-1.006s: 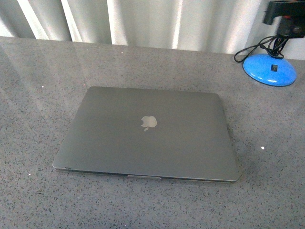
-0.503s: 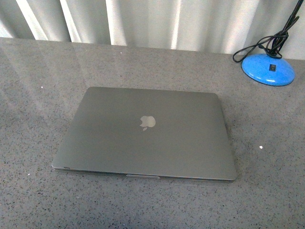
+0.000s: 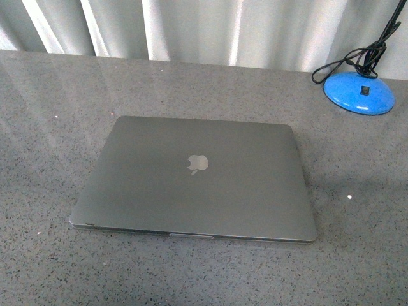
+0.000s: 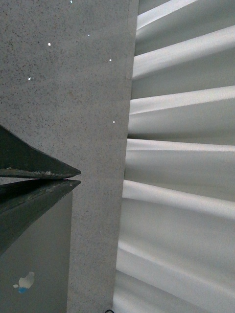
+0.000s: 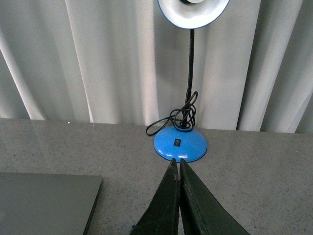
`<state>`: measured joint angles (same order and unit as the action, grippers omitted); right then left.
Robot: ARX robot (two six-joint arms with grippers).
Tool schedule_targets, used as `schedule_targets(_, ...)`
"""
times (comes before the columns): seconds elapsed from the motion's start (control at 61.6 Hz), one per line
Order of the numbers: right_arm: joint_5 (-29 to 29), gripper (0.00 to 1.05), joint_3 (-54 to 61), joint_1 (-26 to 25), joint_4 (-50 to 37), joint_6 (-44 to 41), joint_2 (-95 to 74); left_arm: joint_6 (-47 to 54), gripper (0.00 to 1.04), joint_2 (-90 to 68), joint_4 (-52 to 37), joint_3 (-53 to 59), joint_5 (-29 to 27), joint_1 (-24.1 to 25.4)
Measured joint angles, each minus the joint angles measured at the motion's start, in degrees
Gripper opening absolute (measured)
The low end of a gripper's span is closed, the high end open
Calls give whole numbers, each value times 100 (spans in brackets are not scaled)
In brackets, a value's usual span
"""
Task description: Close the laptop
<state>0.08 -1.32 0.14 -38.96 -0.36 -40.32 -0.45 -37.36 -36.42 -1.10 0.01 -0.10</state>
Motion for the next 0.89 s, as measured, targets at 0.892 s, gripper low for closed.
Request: schedule_targets(0.892,0,1,17,0,2487,15,2647,0,4,2448,2332,4,-2,0)
